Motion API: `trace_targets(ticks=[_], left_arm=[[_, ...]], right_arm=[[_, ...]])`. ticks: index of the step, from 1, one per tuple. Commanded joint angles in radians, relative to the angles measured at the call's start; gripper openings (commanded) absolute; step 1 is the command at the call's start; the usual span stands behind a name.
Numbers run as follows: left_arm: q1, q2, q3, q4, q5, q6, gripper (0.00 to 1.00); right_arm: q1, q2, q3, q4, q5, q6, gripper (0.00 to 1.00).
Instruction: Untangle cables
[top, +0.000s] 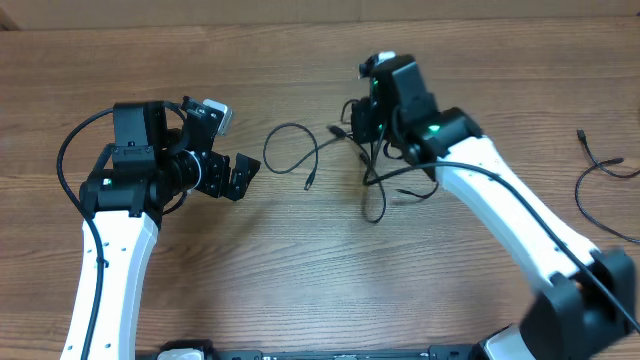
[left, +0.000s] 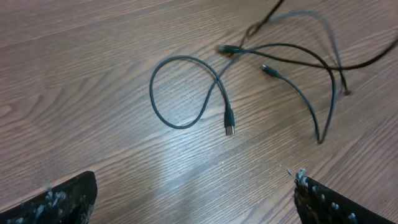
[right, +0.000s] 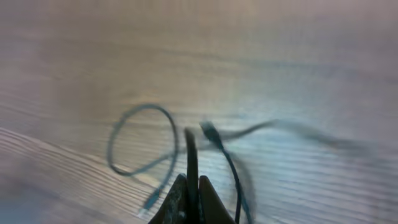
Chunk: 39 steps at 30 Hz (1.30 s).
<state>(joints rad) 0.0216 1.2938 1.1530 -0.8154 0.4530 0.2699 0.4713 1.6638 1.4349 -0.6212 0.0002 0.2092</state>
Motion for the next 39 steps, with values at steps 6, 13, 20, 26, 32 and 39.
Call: trace_targets(ticks=[6,13,20,26,32,39], left_arm=[[0.002,-0.019,0.021,0.003,0.015,0.022,1.0],[0.002,-0.019,0.021,0.003,0.014,0.022,1.0],[0.002,-0.019,0.021,0.003,0.014,0.022,0.99],[0.002,-0.019,0.021,0.003,0.014,0.022,1.0],[0.002,-0.019,0.021,0.003,0.015,0.022,0.99],[0.002,-0.019,0.021,0.003,0.014,0.022,1.0]], right_arm=[[0.0,-0.238,0.158,-0.027,-0.009,0.003,0.04],[0.0,-0.371,0.188,-0.04,-0.009,0.022,0.04],[-0.001,-0.417,0.188,-0.18,-0.008,0.023,0.04],[-0.001,-0.389,0.188,-0.41,0.01,0.026,0.04],[-0.001,-0.372,0.188,-0.579,-0.052,0.025,0.04],[-0.001,-0.402,0.188,-0.552,-0.303,-0.046,0.04]])
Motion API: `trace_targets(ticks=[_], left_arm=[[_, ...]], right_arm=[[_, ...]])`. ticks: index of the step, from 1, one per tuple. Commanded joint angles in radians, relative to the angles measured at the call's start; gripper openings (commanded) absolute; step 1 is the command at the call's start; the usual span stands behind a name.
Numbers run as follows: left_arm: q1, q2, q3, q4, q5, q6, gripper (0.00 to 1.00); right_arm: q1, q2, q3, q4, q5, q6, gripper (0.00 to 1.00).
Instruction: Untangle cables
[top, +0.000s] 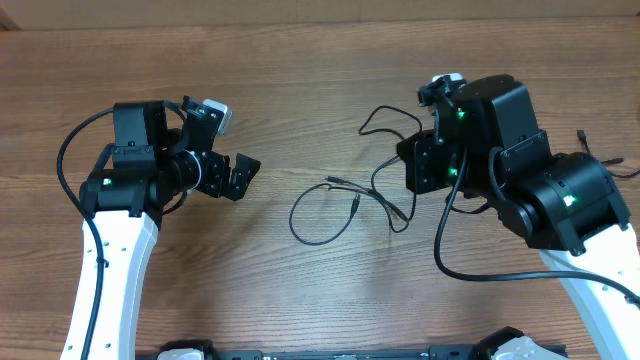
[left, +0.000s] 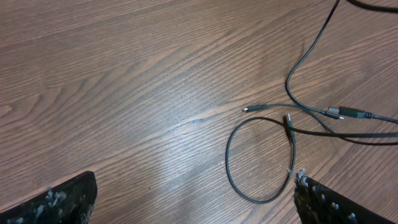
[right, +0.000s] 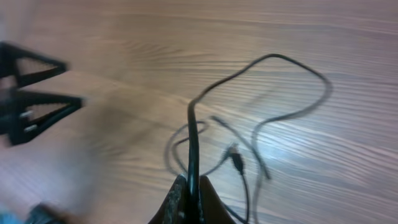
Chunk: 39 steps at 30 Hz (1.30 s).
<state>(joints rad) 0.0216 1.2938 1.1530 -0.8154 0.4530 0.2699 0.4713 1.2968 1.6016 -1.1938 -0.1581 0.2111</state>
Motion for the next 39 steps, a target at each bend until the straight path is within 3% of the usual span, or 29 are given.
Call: trace_targets(ticks=[1,8,15,22,29,35,39], left_arm=[[0.002,-0.019,0.021,0.003,0.014,0.022,0.99],[0.002,-0.019,0.021,0.003,0.014,0.022,1.0],[0.002,-0.019,0.021,0.003,0.015,0.022,1.0],[0.002,-0.019,0.021,0.003,0.015,0.022,1.0],[0.002,-0.019,0.021,0.003,0.015,0.022,1.0],[0.002,-0.019,0.021,0.003,0.014,0.022,1.0],[0.002,-0.019,0.021,0.003,0.014,0.022,1.0]], right_arm=[[-0.001,-0.045,0.021,0.037,-0.184,-0.064,0.04],[-0.001,-0.129,0.021,0.188,-0.378,-0.112,0.04],[-0.001,-0.211,0.021,0.29,-0.403,-0.112,0.04],[-0.001,-0.212,0.021,0.198,-0.176,-0.067,0.04],[-0.001,-0.187,0.021,0.026,-0.256,-0.052,0.04],[-0.001,-0.195,0.021,0.077,-0.198,-0.055,0.04],[-0.001,-0.195,0.021,0.174,-0.04,-0.055,0.04]])
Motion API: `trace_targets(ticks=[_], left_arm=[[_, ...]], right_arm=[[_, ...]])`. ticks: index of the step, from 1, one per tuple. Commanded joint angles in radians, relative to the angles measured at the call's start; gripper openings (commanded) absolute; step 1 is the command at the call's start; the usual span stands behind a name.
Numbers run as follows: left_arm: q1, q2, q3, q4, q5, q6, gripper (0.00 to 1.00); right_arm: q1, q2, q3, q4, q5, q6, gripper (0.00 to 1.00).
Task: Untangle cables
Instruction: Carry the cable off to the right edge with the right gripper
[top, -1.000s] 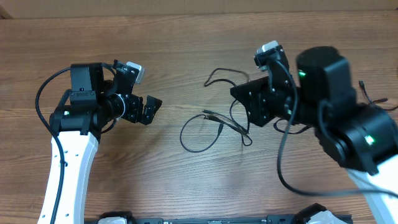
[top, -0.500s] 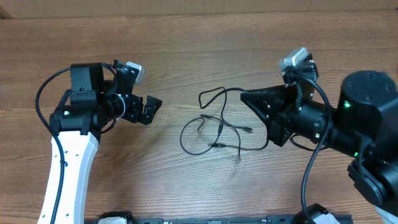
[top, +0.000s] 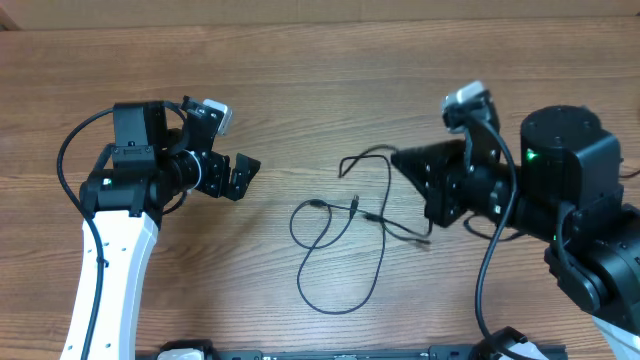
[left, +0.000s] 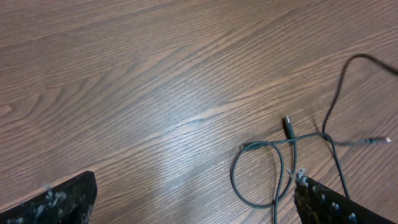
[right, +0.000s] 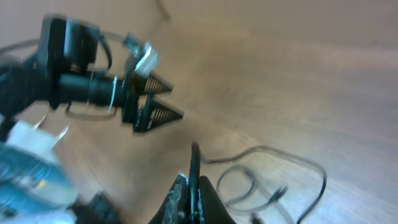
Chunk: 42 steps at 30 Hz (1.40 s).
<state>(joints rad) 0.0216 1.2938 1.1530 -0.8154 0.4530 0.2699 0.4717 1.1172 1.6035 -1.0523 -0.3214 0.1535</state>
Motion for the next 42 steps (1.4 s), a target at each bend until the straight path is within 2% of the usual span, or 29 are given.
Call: trace_targets(ticks=[1,9,13,25,30,35,42], left_arm=[[0.002,-0.019,0.021,0.003,0.014,0.022,0.99],[0.002,-0.019,0.021,0.003,0.014,0.022,1.0],[0.002,-0.019,0.021,0.003,0.014,0.022,0.99],[0.002,-0.019,0.021,0.003,0.014,0.022,1.0],[0.002,-0.019,0.021,0.003,0.014,0.022,1.0],[0.002,-0.019,0.021,0.003,0.015,0.022,0.99],[0.002,-0.019,0.021,0.003,0.015,0.022,1.0]], right_arm=[[-0.002,-0.015,0.019,0.06,0.184,0.002,0.04],[-0.006,0.018,0.019,0.255,0.688,0.002,0.04],[-0.061,0.059,0.019,0.345,0.829,-0.019,0.04],[-0.463,0.288,0.019,0.685,0.824,-0.051,0.04],[-0.609,0.406,0.019,0.816,0.737,-0.051,0.04],[-0.712,0.526,0.019,0.924,0.609,-0.05,0.04],[-0.788,0.701,0.019,0.992,0.603,-0.05,0.04]])
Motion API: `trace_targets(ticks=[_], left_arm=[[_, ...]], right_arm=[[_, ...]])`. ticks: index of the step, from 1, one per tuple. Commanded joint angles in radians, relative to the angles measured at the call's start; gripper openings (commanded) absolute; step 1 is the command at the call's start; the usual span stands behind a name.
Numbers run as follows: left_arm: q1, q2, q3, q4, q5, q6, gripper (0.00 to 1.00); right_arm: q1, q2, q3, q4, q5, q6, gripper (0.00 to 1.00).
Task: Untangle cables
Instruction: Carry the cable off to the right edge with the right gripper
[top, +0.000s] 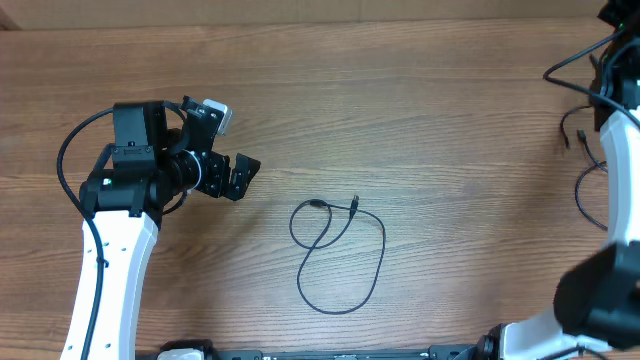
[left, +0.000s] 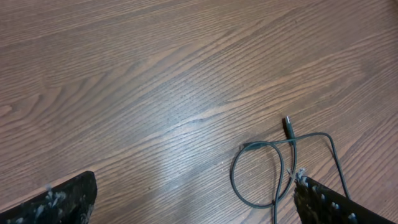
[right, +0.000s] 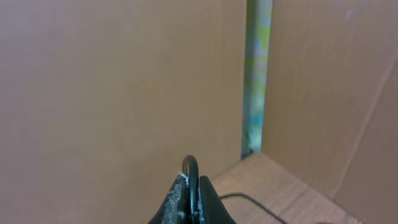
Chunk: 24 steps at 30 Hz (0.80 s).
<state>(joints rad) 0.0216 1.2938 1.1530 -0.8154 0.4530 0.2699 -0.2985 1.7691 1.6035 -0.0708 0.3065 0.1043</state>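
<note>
A black cable (top: 340, 255) lies alone in a loose loop on the middle of the wooden table (top: 400, 120); its loop and one plug (left: 273, 168) show in the left wrist view. My left gripper (top: 245, 172) hangs open to the left of it, fingers (left: 62, 199) wide apart with nothing between them. My right gripper (right: 191, 186) is shut on a second black cable (right: 193, 165), raised and facing a cardboard wall. In the overhead view that cable (top: 572, 68) hangs at the far right by the right arm (top: 618, 120).
More black cable (top: 585, 190) lies at the table's right edge, under the right arm. Cardboard walls (right: 112, 81) stand behind the table. The left arm's base (top: 105, 250) takes up the front left.
My right gripper has moved from above the middle right of the table to the far back right corner, taking its cable with it. The other cable stays in the middle. The left arm has not moved.
My right gripper was shut on a cable within a tangle at the back middle. Then it held the tangle further right and forward. Later one cable lay looped on the table while the held one still crossed it. Now the two are apart.
</note>
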Motion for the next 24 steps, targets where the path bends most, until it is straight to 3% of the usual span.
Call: trace_targets(ticks=[1,14,15,16,19,22,24], left_arm=[[0.002,-0.019,0.021,0.003,0.014,0.022,0.99],[0.002,-0.019,0.021,0.003,0.014,0.022,0.99],[0.002,-0.019,0.021,0.003,0.014,0.022,1.0],[0.002,-0.019,0.021,0.003,0.014,0.022,1.0],[0.002,-0.019,0.021,0.003,0.014,0.022,0.99],[0.002,-0.019,0.021,0.003,0.015,0.022,1.0],[0.002,-0.019,0.021,0.003,0.014,0.022,1.0]], right_arm=[[-0.024,0.077,0.019,0.01,-0.026,-0.001,0.04],[-0.037,0.286,0.019,-0.033,-0.093,0.032,0.04],[-0.037,0.288,0.019,-0.045,-0.092,0.048,0.12],[-0.038,0.29,0.019,-0.051,-0.093,0.058,0.27],[-0.037,0.286,0.019,-0.054,-0.117,0.063,0.82],[-0.037,0.271,0.019,-0.058,-0.15,0.063,1.0],[-0.035,0.255,0.019,-0.057,-0.186,0.063,1.0]])
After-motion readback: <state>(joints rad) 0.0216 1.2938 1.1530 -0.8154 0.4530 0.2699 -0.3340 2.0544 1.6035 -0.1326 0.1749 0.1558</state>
